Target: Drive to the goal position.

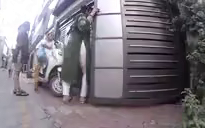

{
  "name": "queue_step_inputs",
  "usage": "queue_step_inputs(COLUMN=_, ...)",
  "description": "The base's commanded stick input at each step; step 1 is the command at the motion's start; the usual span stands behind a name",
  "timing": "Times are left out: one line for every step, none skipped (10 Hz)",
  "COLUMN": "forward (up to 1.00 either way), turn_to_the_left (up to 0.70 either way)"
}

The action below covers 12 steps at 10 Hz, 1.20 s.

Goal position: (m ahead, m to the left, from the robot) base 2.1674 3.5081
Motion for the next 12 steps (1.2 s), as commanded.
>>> queue_step_inputs(forward=0.00, turn_to_the_left=0.00)
queue_step_inputs(forward=0.00, turn_to_the_left=0.00)
queue_step_inputs(forward=0.00, turn_to_the_left=0.00)
queue_step_inputs(forward=0.00, turn_to_the_left=0.00)
queue_step_inputs(forward=0.00, turn_to_the_left=0.00)
queue_step_inputs(forward=0.00, turn_to_the_left=0.00)
queue_step_inputs(forward=0.00, turn_to_the_left=0.00)
queue_step_inputs(forward=0.00, turn_to_the_left=0.00)
queue_step_inputs(forward=0.00, turn_to_the_left=0.00)
queue_step_inputs(forward=0.00, turn_to_the_left=0.35)
queue_step_inputs(forward=0.00, turn_to_the_left=0.70)
queue_step_inputs(forward=0.00, turn_to_the_left=0.70)
